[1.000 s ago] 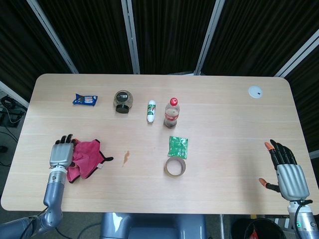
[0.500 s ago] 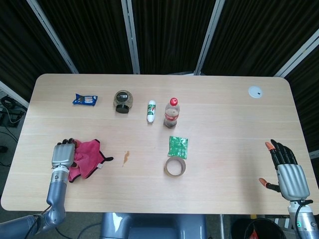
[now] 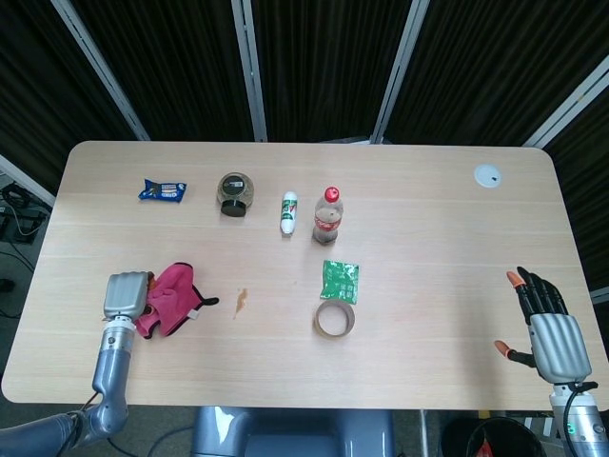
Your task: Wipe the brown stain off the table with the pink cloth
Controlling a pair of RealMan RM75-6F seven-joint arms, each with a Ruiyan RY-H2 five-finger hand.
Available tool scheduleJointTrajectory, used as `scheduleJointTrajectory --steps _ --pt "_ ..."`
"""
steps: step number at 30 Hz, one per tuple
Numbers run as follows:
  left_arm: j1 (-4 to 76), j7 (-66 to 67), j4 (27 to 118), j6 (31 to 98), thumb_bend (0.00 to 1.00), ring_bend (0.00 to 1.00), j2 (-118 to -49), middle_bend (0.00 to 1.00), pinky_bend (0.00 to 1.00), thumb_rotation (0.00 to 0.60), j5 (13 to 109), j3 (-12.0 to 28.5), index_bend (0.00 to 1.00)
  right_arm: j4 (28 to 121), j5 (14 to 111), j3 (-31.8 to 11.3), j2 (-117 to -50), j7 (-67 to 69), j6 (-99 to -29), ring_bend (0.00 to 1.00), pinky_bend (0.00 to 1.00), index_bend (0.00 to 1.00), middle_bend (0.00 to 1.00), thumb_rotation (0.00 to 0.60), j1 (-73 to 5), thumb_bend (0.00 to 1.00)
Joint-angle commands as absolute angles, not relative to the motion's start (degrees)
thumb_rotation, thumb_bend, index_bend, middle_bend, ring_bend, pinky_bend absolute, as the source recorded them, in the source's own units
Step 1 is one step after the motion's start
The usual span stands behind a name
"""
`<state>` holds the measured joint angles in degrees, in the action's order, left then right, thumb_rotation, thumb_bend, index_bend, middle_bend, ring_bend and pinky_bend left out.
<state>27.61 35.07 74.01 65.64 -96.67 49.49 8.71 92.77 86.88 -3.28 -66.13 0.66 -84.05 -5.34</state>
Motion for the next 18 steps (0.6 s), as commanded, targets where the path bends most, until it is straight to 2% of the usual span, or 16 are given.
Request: scheduleJointTrajectory --steps 1,7,12,18 --pt "27.5 32.3 74.3 66.8 0.59 0.50 -96.7 0.59 0.60 0.600 53.1 8.3 0.84 92.8 86.8 -3.3 -66.1 0.7 -84.0 0.00 0.08 0.02 0.00 0.600 -5.3 0.01" --pt "28.3 29.4 78.7 68.5 0.59 0.50 -95.7 0.59 0.60 0.600 57.9 9.4 0.85 93.0 86.6 -3.4 -66.1 0.8 -83.9 0.00 0.08 0.02 0.00 0.600 -5.3 0.01" --pt "29.3 29.2 83.9 68.9 0.59 0.50 -96.3 0.59 0.60 0.600 58.3 10.9 0.84 92.8 86.7 -3.4 -66.0 1.0 -84.0 0.00 0.08 0.02 0.00 0.600 -5.3 0.01" --pt "30.6 32.3 86.4 69.3 0.59 0.50 -99.2 0.59 0.60 0.600 59.4 9.9 0.84 92.7 86.9 -3.3 -65.9 1.3 -84.1 0.00 0.08 0.02 0.00 0.600 -5.3 0.01"
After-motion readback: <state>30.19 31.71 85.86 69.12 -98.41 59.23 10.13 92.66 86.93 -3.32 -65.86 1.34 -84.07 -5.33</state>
